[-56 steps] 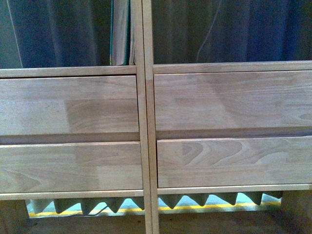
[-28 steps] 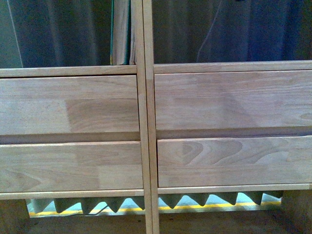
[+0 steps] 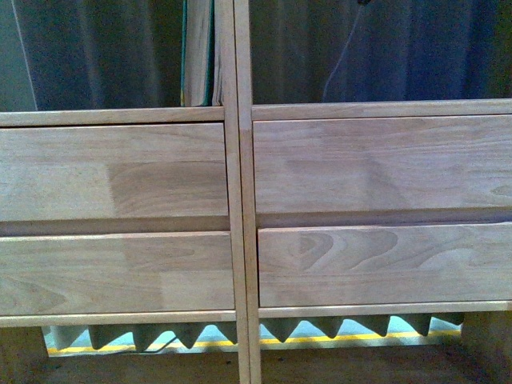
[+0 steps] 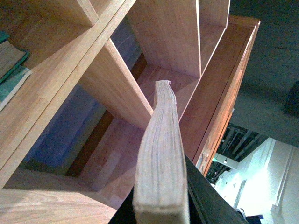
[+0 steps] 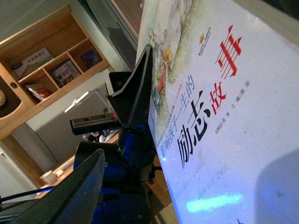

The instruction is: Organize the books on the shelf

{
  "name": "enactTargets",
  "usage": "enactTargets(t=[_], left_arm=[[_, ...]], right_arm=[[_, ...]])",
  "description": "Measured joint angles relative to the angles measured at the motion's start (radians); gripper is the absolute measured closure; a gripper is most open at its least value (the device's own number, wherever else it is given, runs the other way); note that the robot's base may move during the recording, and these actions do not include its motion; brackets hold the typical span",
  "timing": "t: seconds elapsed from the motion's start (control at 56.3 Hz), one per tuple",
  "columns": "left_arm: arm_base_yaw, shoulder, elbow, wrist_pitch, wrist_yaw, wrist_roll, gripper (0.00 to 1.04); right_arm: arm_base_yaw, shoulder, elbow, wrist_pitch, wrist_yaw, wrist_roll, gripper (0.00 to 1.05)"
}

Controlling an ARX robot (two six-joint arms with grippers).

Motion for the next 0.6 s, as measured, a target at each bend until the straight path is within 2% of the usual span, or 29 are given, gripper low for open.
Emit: enactTargets(t=[0.142,0.284,0.408,0.479,0.604], left_arm=[[0.011,-0.011,0.0,-0.078,-0.032,0.057,0.98],[0.013,-0.05,0.023,-0.299,-0.108,0.285,0.98],[0.043,-0.058,0.068,-0.436,-0.246,0.666,0.98],[0.08,-0.051,0.09,-0.458,-0.298,0.795,0.98],[0.136,-0.044,0.163,-0.498,-0.363,0.922,0.98]], right_arm=[[-0.009,0.0,-0.002,-0.002,0.015,-0.003,0.07],[-0.06,-0.011,-0.032,-0.004,0.015,-0.024,0.07],[-0.151,-0.062,-0.04,-0.08,0.011,-0.111,0.07],[-0.219,-0.103,-0.038,-0.122,0.013,-0.166,0.07],[-0.333,-0.149,-0.034,-0.195,0.028,-0.267,0.07]])
